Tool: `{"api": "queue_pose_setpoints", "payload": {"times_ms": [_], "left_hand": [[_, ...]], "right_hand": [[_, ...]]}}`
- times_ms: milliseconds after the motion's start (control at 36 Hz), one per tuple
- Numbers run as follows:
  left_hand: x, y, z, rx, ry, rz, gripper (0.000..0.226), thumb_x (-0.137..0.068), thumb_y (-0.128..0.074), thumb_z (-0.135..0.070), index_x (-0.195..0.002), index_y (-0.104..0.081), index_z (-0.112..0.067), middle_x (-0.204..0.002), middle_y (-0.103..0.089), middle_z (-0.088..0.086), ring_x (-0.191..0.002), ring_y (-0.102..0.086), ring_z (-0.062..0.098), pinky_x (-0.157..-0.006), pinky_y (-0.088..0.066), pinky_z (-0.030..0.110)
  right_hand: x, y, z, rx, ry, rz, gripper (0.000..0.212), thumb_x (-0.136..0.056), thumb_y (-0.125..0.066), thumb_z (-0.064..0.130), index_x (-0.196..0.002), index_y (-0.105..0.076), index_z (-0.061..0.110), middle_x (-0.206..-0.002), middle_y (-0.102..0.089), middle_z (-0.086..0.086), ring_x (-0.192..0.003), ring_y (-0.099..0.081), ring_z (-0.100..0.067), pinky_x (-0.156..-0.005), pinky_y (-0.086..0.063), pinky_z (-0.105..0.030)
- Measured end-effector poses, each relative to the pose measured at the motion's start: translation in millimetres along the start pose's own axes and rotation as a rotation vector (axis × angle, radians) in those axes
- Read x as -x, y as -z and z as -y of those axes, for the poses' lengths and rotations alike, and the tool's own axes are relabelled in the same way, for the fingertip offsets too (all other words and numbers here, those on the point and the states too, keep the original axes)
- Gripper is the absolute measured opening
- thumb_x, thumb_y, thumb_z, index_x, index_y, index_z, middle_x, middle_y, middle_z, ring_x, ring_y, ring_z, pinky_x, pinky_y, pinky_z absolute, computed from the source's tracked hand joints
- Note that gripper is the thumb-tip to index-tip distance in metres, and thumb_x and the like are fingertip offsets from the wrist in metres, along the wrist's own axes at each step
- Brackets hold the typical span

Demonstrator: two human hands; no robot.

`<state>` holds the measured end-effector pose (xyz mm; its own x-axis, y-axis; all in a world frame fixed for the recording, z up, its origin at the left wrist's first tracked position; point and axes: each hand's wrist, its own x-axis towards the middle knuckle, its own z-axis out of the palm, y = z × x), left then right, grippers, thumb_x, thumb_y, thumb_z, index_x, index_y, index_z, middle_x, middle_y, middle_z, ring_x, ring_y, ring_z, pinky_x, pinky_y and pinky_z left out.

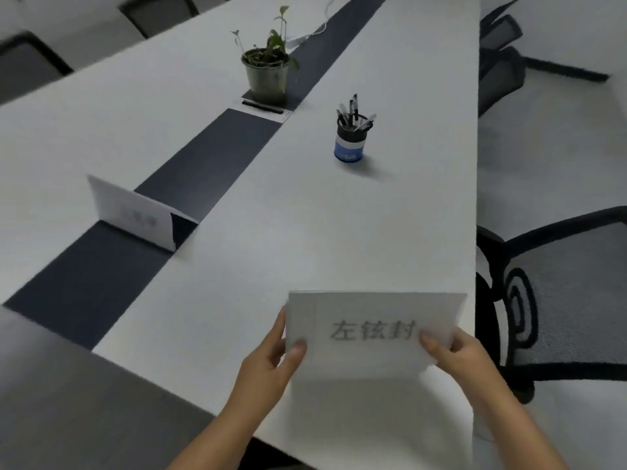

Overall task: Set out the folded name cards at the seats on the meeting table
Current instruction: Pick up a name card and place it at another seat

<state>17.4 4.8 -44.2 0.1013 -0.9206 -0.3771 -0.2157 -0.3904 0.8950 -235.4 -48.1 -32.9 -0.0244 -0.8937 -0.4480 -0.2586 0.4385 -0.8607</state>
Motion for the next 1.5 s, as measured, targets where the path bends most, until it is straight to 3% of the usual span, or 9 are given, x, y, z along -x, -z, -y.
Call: {"api": "queue_pose_setpoints", "payload": {"times_ms": [194, 361, 694, 889, 1000, 1139, 1250, 1361, 1500], "left_hand": [[4, 2, 8, 0.114, -0.032, -0.092, 0.058, -0.079, -0.058, -0.036, -0.131, -0.032, -0.043, -0.093, -0.068, -0.021, -0.090, -0.061, -0.008, -0.071, -0.047, 0.005], [50, 39, 27, 0.253, -0.039, -0.187, 0.068, -0.058, -0.063, -0.051, -0.119, -0.035, -0.055, -0.098, -0.061, -0.041, -0.102, -0.057, -0.009, -0.085, -0.047, 0.014], [164, 222, 112, 0.441, 0.012, -0.753, 0.116, -0.020, -0.081, -0.062, -0.119, -0.043, -0.015, -0.097, -0.067, -0.008, -0.071, -0.061, -0.016, -0.063, -0.045, 0.000], [215, 345, 170, 0.352, 0.081, -0.894, 0.060, -0.073, -0.064, 0.006, -0.127, -0.043, -0.007, -0.106, -0.057, -0.009, -0.071, -0.056, -0.023, -0.067, -0.043, -0.002], [225, 420, 204, 0.305, 0.104, -0.914, 0.060, -0.073, -0.064, 0.005, -0.127, -0.044, -0.011, -0.094, -0.063, -0.026, -0.078, -0.056, -0.023, -0.073, -0.043, -0.002], [199, 498, 233, 0.325, 0.077, -0.912, 0.068, -0.064, -0.078, -0.017, -0.125, -0.047, -0.010, -0.070, -0.060, -0.043, -0.081, -0.057, -0.021, -0.074, -0.044, 0.000], [155, 569, 250, 0.387, 0.063, -0.889, 0.080, -0.050, -0.085, -0.018, -0.121, -0.048, -0.016, -0.075, -0.064, -0.034, -0.077, -0.057, -0.021, -0.069, -0.044, -0.001], [109, 652, 259, 0.376, 0.062, -0.902, 0.066, -0.064, -0.075, -0.005, -0.124, -0.047, -0.006, -0.104, -0.060, -0.013, -0.079, -0.056, -0.022, -0.071, -0.043, -0.002], [73, 765, 253, 0.330, 0.050, -0.889, 0.061, -0.069, -0.072, -0.005, -0.123, -0.045, -0.017, -0.074, -0.060, -0.044, -0.083, -0.056, -0.022, -0.077, -0.044, 0.000]], "right_hand": [[-3, -5, 5, -0.055, 0.048, 0.053, 0.016, -0.071, -0.074, 0.015, -0.081, -0.063, 0.014, -0.079, -0.072, -0.002, -0.081, -0.063, -0.019, -0.064, -0.045, -0.026], [10, -46, 12, -0.031, 0.111, 0.213, 0.076, -0.020, -0.080, 0.056, -0.083, -0.068, 0.014, -0.075, -0.075, 0.002, -0.067, -0.067, -0.008, -0.055, -0.049, -0.016], [55, -297, 48, 0.045, 0.189, 0.645, 0.076, -0.014, -0.082, 0.057, -0.077, -0.069, 0.017, -0.074, -0.075, 0.007, -0.070, -0.068, -0.009, -0.055, -0.053, -0.017], [96, -448, 55, 0.076, 0.185, 0.756, 0.028, -0.057, -0.078, 0.004, -0.079, -0.064, 0.013, -0.061, -0.072, 0.012, -0.063, -0.066, -0.008, -0.051, -0.050, -0.012], [115, -525, 70, 0.083, 0.168, 0.796, 0.025, -0.065, -0.075, -0.001, -0.082, -0.065, 0.014, -0.066, -0.073, 0.010, -0.068, -0.067, -0.012, -0.055, -0.053, -0.015], [108, -604, 96, 0.099, 0.168, 0.766, 0.081, -0.015, -0.084, 0.056, -0.084, -0.068, 0.016, -0.079, -0.075, 0.003, -0.073, -0.070, -0.012, -0.057, -0.054, -0.018], [79, -673, 121, 0.100, 0.159, 0.751, 0.025, -0.064, -0.076, 0.008, -0.085, -0.065, 0.016, -0.072, -0.074, 0.010, -0.079, -0.066, -0.016, -0.056, -0.054, -0.020], [43, -758, 157, 0.103, 0.144, 0.725, 0.023, -0.071, -0.067, -0.003, -0.080, -0.063, 0.018, -0.064, -0.073, 0.010, -0.074, -0.065, -0.012, -0.056, -0.054, -0.019], [16, -864, 212, 0.081, 0.170, 0.771, 0.027, -0.071, -0.067, -0.002, -0.081, -0.063, 0.022, -0.068, -0.073, 0.012, -0.068, -0.068, -0.005, -0.054, -0.052, -0.015]]}}
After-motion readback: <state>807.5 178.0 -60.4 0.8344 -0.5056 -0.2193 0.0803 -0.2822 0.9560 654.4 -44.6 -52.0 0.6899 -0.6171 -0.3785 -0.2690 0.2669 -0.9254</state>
